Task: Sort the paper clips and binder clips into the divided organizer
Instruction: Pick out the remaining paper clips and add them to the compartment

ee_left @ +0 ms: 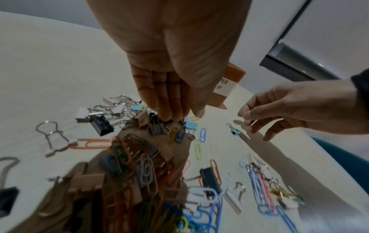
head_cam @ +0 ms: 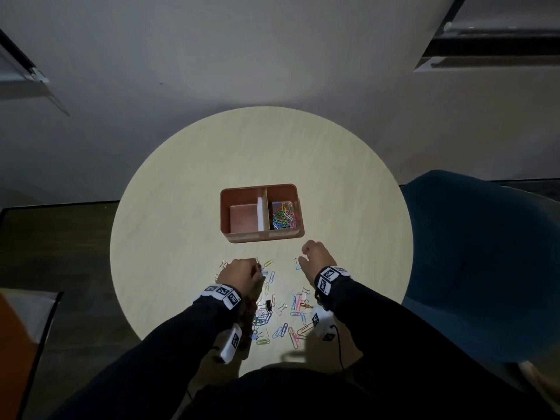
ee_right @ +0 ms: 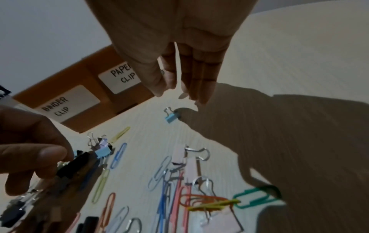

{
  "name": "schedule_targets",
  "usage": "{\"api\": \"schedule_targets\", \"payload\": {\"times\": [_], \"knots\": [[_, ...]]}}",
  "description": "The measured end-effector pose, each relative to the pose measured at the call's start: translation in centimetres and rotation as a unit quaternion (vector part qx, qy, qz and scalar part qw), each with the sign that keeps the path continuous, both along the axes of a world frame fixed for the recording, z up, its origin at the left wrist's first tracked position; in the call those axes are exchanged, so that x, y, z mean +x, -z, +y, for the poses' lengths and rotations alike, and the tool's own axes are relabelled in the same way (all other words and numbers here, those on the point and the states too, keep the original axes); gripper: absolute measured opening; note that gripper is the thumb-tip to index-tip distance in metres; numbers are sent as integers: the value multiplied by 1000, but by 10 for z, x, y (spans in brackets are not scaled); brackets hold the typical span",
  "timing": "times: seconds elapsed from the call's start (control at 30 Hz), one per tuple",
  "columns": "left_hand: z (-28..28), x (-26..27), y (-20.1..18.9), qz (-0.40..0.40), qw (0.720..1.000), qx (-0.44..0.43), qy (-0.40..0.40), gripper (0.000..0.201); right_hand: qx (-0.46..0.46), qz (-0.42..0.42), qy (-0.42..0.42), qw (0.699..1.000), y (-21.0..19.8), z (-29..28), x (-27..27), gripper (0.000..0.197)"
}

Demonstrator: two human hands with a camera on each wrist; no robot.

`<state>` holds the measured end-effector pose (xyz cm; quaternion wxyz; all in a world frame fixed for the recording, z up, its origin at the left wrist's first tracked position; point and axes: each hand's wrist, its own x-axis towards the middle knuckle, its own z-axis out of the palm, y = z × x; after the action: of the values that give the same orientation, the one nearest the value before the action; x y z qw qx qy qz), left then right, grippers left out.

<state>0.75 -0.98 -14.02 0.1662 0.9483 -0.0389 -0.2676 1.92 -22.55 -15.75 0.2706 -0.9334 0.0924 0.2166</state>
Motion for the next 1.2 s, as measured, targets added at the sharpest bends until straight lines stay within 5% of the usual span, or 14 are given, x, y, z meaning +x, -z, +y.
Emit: {"api": "schedule_targets", "payload": {"times": [0.27, 0.43, 0.6, 0.9, 1.2], "knots": [[-24, -15, 27, 8, 995, 96, 20, 45, -50, 27, -147, 988, 7, 16, -4, 28], [-28, -17, 36, -17, 996, 89, 2, 28, -42, 42, -247, 967, 10, 34, -8, 43], [-18, -18, 37, 4, 999, 44, -15, 19, -42, 26, -278, 959, 14, 51, 0, 54], [-12, -18, 33, 19, 998, 49, 26, 17, -97, 34, -281, 954, 21, 63, -3, 29], [-7, -14, 20, 13, 999, 27, 9, 22, -136, 61, -307, 940, 8, 57, -19, 35]]}}
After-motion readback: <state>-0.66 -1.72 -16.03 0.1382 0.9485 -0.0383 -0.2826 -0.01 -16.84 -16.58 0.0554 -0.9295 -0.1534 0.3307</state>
